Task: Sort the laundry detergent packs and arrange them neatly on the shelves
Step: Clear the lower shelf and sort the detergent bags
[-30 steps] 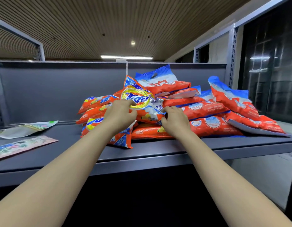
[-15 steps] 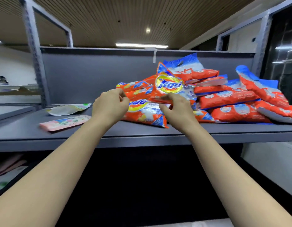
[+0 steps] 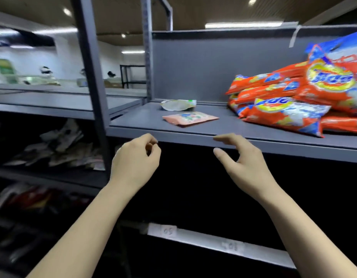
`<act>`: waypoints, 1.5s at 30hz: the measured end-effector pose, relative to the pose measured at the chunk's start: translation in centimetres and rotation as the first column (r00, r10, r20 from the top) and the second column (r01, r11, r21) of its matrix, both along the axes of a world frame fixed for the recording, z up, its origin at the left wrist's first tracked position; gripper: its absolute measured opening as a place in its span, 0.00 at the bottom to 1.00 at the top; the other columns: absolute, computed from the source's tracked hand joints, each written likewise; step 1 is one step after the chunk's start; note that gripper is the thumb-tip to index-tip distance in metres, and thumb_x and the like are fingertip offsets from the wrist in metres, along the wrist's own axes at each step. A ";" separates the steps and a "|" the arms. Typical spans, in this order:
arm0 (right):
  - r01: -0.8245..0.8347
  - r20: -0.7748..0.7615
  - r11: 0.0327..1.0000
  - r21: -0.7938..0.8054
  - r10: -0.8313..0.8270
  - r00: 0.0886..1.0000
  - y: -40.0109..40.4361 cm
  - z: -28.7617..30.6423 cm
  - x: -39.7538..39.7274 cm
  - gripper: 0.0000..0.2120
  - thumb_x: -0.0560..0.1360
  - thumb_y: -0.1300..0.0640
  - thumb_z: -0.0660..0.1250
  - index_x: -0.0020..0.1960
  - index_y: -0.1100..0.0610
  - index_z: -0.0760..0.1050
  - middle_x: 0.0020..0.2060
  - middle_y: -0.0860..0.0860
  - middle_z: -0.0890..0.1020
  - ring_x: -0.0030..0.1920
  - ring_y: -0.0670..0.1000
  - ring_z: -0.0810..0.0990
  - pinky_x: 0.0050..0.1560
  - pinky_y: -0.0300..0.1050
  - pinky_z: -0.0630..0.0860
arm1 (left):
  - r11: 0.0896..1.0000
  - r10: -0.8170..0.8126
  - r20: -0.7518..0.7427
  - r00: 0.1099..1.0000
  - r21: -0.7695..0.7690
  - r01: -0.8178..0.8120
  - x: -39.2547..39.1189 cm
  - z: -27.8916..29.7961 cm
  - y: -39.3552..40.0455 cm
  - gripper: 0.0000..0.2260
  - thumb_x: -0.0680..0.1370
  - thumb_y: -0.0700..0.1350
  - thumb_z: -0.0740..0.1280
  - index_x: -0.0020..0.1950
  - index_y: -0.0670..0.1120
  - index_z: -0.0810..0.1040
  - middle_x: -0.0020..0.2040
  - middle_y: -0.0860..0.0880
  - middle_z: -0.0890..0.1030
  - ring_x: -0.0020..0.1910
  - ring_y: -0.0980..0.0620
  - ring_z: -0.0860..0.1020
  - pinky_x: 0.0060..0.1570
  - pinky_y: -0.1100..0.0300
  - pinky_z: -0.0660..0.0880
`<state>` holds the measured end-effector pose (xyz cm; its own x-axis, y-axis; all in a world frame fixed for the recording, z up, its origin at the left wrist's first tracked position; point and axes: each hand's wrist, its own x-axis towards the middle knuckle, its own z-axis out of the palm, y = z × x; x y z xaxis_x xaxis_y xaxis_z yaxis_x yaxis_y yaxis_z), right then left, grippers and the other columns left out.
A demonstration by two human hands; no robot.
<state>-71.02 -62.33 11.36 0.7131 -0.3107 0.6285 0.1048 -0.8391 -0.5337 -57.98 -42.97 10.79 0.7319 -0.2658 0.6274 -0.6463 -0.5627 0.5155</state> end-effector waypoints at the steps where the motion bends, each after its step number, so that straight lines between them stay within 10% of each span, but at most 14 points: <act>1: -0.020 -0.014 1.000 -0.017 0.020 1.000 1.1 -0.6 0.7 0.12 0.75 0.56 0.67 0.58 0.52 0.77 0.55 0.43 0.79 0.58 0.42 0.74 0.58 0.29 0.65 | 1.000 0.020 -0.018 1.000 0.013 -0.019 0.4 -0.8 1.6 0.04 0.75 0.48 0.63 0.46 0.53 0.78 0.38 0.56 0.80 0.43 0.48 0.78 0.46 0.53 0.75; 20: -0.512 -0.280 0.856 -0.074 0.475 0.834 21.7 -10.7 22.4 0.15 0.78 0.47 0.61 0.64 0.43 0.70 0.60 0.36 0.73 0.63 0.36 0.67 0.61 0.33 0.63 | 0.891 0.446 -0.230 0.865 0.212 -0.403 13.4 -10.3 26.0 0.04 0.77 0.53 0.60 0.46 0.58 0.75 0.33 0.62 0.77 0.35 0.62 0.75 0.34 0.62 0.69; 34: -0.559 -0.431 0.825 -0.080 0.477 0.766 31.7 -13.4 37.0 0.15 0.79 0.46 0.60 0.65 0.43 0.69 0.60 0.36 0.71 0.63 0.39 0.67 0.58 0.35 0.63 | 0.827 0.559 -0.313 0.768 0.268 -0.494 24.5 -13.0 39.3 0.05 0.78 0.50 0.61 0.47 0.57 0.76 0.38 0.61 0.78 0.41 0.60 0.77 0.55 0.49 0.74; 45: -0.488 -0.528 0.859 -0.155 0.345 0.776 43.5 -14.5 47.4 0.17 0.79 0.46 0.60 0.67 0.44 0.68 0.64 0.41 0.71 0.64 0.45 0.69 0.59 0.40 0.67 | 0.845 0.520 -0.312 0.795 0.323 -0.426 36.3 -14.4 50.8 0.08 0.78 0.53 0.60 0.52 0.57 0.77 0.41 0.60 0.79 0.41 0.60 0.78 0.45 0.58 0.77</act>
